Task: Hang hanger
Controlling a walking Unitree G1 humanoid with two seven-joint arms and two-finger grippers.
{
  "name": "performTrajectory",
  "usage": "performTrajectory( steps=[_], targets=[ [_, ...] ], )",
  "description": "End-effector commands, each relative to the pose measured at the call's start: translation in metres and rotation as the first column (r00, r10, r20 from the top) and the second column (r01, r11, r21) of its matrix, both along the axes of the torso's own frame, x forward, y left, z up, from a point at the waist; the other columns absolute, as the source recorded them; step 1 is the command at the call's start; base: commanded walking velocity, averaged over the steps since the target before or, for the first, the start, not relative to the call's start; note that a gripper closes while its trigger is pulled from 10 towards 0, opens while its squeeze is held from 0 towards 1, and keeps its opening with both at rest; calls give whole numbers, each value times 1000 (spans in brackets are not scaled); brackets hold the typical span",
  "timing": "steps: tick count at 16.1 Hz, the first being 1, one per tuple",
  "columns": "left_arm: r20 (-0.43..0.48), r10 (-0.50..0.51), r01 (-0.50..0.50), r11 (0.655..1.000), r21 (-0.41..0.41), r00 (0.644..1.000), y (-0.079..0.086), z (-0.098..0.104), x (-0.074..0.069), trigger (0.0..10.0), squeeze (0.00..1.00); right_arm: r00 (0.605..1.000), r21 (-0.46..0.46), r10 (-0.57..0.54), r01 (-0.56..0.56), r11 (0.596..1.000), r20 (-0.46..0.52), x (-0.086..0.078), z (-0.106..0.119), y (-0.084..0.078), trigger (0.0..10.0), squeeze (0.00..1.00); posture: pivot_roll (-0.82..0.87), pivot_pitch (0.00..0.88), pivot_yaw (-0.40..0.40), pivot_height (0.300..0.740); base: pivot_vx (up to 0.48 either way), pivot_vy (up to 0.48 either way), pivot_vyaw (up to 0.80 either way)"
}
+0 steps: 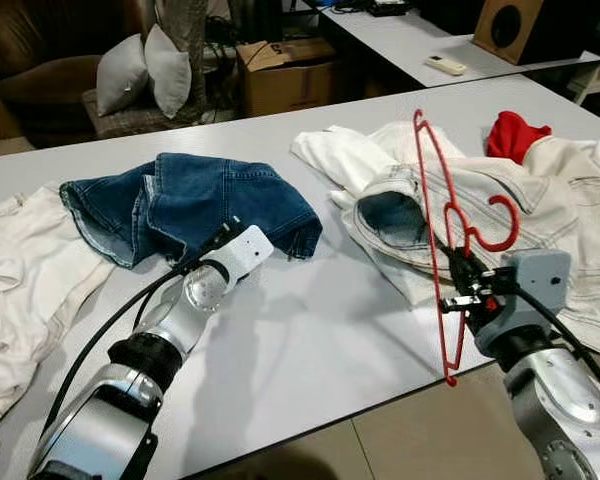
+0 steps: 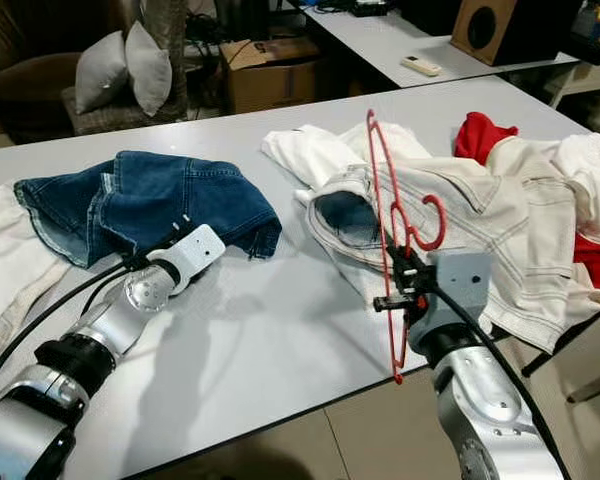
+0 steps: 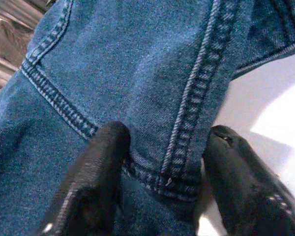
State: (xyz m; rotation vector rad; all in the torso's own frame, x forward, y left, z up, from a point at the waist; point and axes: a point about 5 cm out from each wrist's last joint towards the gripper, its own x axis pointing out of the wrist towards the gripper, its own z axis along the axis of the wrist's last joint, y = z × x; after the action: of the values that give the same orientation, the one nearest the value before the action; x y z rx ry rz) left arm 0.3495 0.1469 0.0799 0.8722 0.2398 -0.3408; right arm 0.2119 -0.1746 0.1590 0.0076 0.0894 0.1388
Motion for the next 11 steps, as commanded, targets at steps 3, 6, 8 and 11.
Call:
performTrajectory(
  steps=[3, 6, 8, 11],
  targets=[
    [3, 23, -23, 1000, -6, 1000, 4, 0, 2, 0, 0, 1000, -23, 18, -18, 1000, 11, 2, 0, 2, 10000, 0, -55, 14, 14, 740, 0, 0, 0],
    [1, 21, -21, 1000, -19, 1000, 5, -1, 2, 0, 0, 1000, -26, 21, -21, 999, 14, 3, 0, 3, 10000, 0, -53, 13, 14, 740, 0, 0, 0],
    [-6, 21, -21, 999, -33, 1000, 6, -2, 2, 0, 0, 1000, -30, 23, -22, 999, 16, 3, -1, 3, 10000, 0, -52, 13, 16, 740, 0, 0, 0],
    [-22, 19, -22, 993, -114, 1000, 8, 2, 3, 0, 0, 999, -38, 34, -33, 999, 27, 5, 0, 5, 10000, 0, -48, 12, 13, 740, 0, 0, 0]
  ],
)
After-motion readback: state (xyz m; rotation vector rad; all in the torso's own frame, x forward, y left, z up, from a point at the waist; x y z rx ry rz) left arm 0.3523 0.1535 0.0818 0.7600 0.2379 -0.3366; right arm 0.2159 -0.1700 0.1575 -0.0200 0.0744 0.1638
